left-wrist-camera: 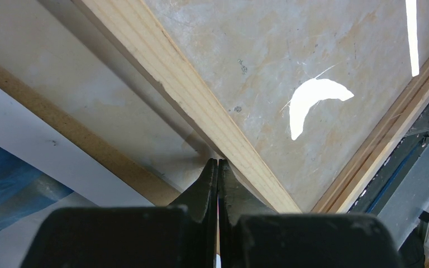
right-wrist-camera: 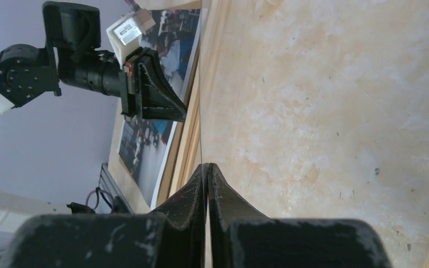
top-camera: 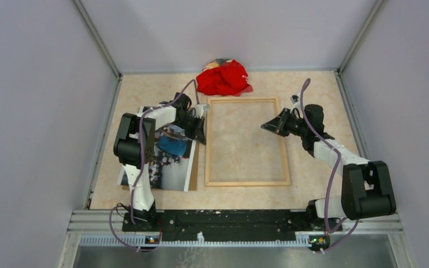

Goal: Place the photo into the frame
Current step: Place the photo frame item in the photo frame.

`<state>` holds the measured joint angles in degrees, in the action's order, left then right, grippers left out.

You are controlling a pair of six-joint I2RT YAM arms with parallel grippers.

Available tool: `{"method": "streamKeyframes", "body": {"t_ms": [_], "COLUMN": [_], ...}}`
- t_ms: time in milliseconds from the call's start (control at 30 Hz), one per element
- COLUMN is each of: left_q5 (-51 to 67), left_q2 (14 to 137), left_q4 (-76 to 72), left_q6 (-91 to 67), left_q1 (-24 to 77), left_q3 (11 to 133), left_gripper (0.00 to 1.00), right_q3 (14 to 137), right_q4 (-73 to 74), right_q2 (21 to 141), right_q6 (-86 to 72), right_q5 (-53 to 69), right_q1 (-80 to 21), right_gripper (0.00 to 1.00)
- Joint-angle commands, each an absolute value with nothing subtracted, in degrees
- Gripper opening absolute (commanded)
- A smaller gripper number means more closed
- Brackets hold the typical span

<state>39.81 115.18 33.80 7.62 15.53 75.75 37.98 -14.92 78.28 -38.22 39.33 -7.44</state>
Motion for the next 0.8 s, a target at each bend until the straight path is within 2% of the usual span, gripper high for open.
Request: {"method": "streamKeyframes", "body": {"t_ms": [0, 200, 767], "left_q5": [41.57, 41.72, 41.66], "left_q2": [115.46, 115.30, 114.70], "left_q4": [33.77, 33.93, 33.91], "left_q6": [8.31, 8.23, 8.47], "left_q1": [16.26, 16.22, 16.26], "left_q3": [77.53, 77.69, 77.60], "left_gripper": [0.01, 0.00, 0.00], "right_q3": [35.95, 34.74, 36.19], "right_q4": [-24.03, -25.50, -17.40], "right_q2": [74.91, 75.46, 76.34], "right_q6": [-40.74, -41.57, -32.28], "right_q5": [40.77, 40.87, 36.84], "right_q1": [-7.90, -8.12, -8.17], "right_gripper": [0.00, 0.00, 0.00]}}
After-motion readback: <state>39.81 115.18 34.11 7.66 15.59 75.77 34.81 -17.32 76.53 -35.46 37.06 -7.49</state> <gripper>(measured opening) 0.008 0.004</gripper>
